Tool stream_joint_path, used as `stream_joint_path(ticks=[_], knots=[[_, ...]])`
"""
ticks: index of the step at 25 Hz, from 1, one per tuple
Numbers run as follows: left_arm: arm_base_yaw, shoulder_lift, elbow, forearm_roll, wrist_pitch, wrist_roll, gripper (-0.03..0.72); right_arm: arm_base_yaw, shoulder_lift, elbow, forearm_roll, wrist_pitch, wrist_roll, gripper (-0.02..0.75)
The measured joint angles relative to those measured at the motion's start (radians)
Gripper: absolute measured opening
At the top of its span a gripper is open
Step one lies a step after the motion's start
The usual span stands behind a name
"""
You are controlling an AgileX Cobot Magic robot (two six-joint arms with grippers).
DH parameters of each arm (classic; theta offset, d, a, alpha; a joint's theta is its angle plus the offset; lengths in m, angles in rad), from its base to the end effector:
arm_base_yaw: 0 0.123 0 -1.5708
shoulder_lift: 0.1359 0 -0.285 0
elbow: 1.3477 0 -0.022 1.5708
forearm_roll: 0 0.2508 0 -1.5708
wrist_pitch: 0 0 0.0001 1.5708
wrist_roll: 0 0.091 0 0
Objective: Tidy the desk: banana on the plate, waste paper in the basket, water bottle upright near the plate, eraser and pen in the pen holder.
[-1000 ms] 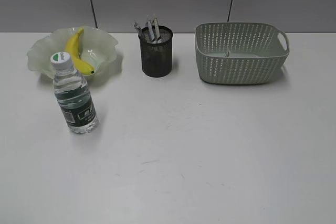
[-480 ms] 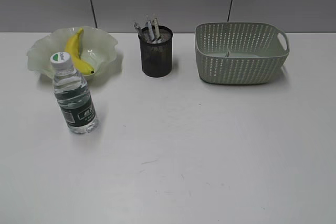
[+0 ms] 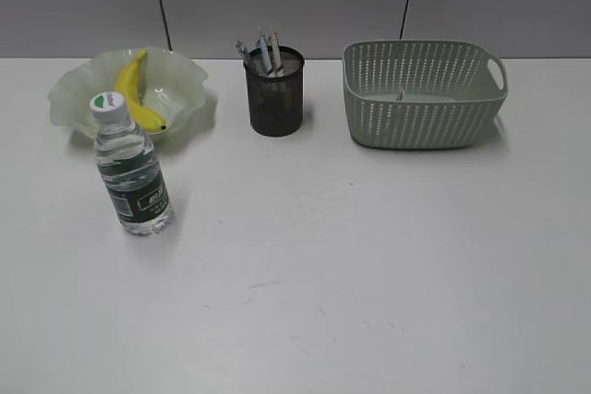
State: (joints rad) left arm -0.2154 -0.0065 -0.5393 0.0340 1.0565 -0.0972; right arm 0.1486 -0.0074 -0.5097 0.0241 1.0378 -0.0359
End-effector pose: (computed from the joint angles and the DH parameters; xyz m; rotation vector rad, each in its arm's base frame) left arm -0.0097 0.0049 0.2884 0.1156 1.9941 -0.1610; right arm -0.0064 0.0009 0.2818 -0.1858 1.9969 0.1008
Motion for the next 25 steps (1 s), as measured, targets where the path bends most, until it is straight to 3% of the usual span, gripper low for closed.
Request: stream_joint_path(ticks=[2,5,25], knots=[[0.071,0.0,0.0,-0.002,0.001,0.0,0.24,-0.079,-0.001,0.0,0.0,0.0,0.0,0.473],[0.11,0.0,0.0,-0.002,0.0,0.0,0.236,-0.123,-0.002,0.0,0.0,0.0,0.0,0.473],[0.089,0.0,0.0,-0.006,0.0,0.0,0.234,-0.126,-0.002,0.0,0.0,0.0,0.0,0.473]])
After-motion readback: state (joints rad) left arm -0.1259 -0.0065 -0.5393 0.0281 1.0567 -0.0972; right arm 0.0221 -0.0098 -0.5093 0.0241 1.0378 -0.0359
